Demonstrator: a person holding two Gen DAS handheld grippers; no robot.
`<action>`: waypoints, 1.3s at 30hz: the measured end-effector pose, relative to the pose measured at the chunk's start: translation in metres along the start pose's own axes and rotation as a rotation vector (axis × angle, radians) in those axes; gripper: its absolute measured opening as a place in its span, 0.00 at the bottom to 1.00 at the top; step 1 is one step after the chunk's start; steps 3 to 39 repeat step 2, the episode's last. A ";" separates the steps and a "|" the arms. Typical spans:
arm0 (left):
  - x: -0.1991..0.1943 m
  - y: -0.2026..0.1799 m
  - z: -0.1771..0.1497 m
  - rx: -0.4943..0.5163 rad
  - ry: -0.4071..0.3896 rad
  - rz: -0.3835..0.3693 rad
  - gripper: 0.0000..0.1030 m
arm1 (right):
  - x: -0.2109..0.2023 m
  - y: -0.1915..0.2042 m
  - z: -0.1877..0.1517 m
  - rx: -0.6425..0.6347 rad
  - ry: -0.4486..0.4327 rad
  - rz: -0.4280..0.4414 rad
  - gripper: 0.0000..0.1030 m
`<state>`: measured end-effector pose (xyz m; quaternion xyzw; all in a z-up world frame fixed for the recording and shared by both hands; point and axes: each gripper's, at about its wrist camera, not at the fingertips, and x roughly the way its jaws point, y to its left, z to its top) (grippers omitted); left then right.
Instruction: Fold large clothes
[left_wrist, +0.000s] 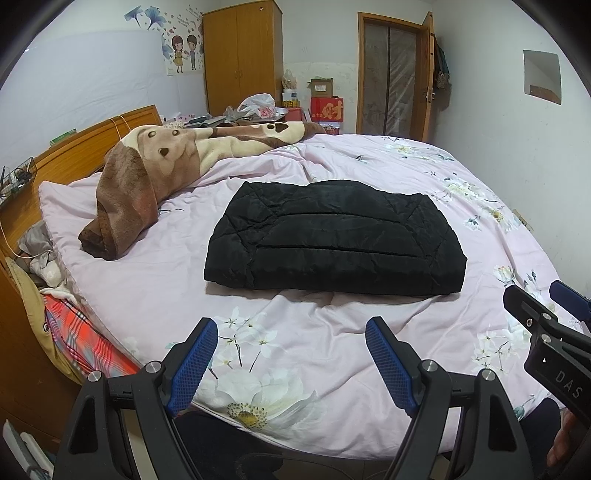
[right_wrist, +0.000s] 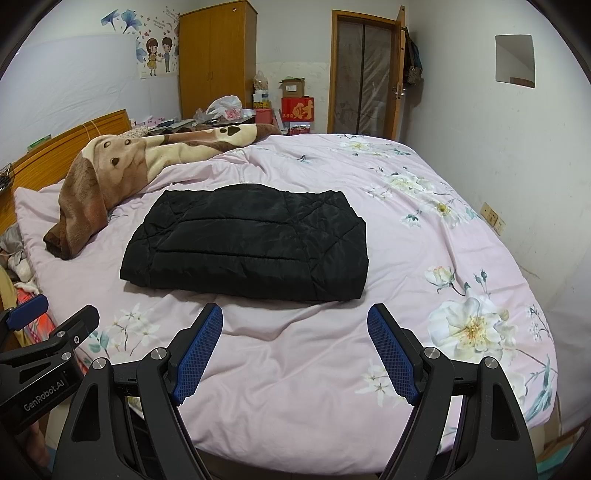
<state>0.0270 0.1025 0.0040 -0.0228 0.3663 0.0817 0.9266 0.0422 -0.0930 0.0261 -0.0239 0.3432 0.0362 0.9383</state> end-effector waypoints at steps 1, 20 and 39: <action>0.000 0.000 0.000 0.002 -0.001 0.000 0.80 | 0.000 0.000 0.000 0.001 0.000 0.000 0.78; 0.001 0.000 0.000 0.003 -0.001 -0.002 0.80 | 0.000 0.000 0.000 0.000 0.000 0.000 0.78; 0.001 0.000 0.000 0.003 -0.001 -0.002 0.80 | 0.000 0.000 0.000 0.000 0.000 0.000 0.78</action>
